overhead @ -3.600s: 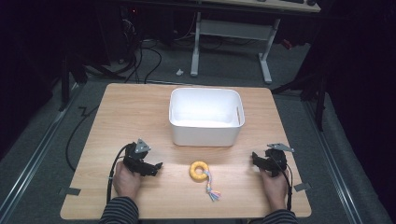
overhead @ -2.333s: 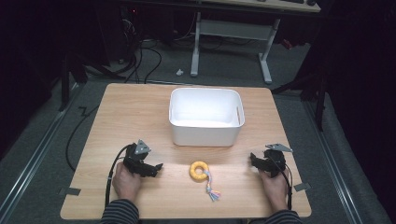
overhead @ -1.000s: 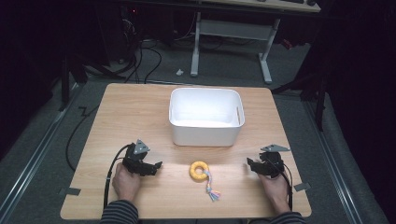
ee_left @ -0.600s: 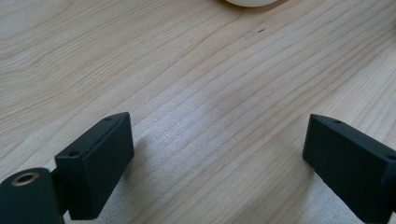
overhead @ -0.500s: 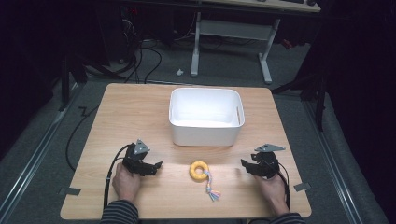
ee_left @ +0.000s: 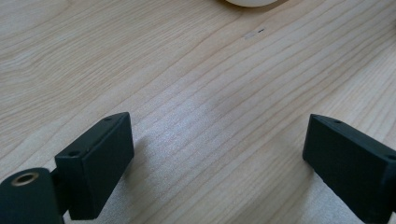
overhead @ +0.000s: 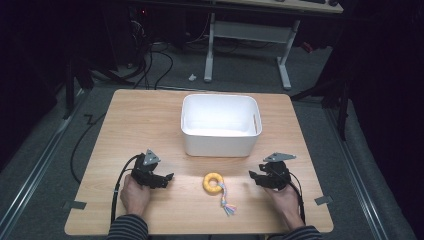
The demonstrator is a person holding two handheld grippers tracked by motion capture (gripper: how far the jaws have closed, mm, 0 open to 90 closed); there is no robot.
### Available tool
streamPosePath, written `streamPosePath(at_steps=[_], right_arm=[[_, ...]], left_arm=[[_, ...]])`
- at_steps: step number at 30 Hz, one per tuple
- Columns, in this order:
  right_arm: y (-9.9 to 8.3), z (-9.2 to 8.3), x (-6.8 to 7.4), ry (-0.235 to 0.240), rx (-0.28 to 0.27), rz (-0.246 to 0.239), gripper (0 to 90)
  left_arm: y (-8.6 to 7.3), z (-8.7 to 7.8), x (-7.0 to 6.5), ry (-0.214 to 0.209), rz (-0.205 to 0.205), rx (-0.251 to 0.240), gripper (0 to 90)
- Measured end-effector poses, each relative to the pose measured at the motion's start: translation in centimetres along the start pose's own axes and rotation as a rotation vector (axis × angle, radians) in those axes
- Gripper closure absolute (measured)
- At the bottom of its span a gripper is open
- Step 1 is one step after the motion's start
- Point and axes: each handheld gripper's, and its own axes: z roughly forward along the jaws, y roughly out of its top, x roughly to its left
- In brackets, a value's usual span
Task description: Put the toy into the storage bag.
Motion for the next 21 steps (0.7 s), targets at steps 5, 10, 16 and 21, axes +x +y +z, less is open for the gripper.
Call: streamPosePath(at_steps=[5,10,16,21], right_arm=[[0.6,0.2,0.9,0.018,-0.001,-0.014,48.0],[1.3,0.7,1.8,0.032,0.002,-0.041,47.7],[1.9,1.1,2.7,0.055,0.002,-0.055,47.4],[2.4,1.7,3.5,0.075,0.012,-0.076,47.3]], left_arm=[[0.0,0.1,0.0,0.0,-0.006,0.006,7.4],[0.1,0.2,0.0,0.005,-0.014,0.016,2.4],[0.1,0.2,-0.1,0.008,-0.012,0.022,0.1],[0.1,0.2,-0.2,-0.009,0.007,0.024,0.1]])
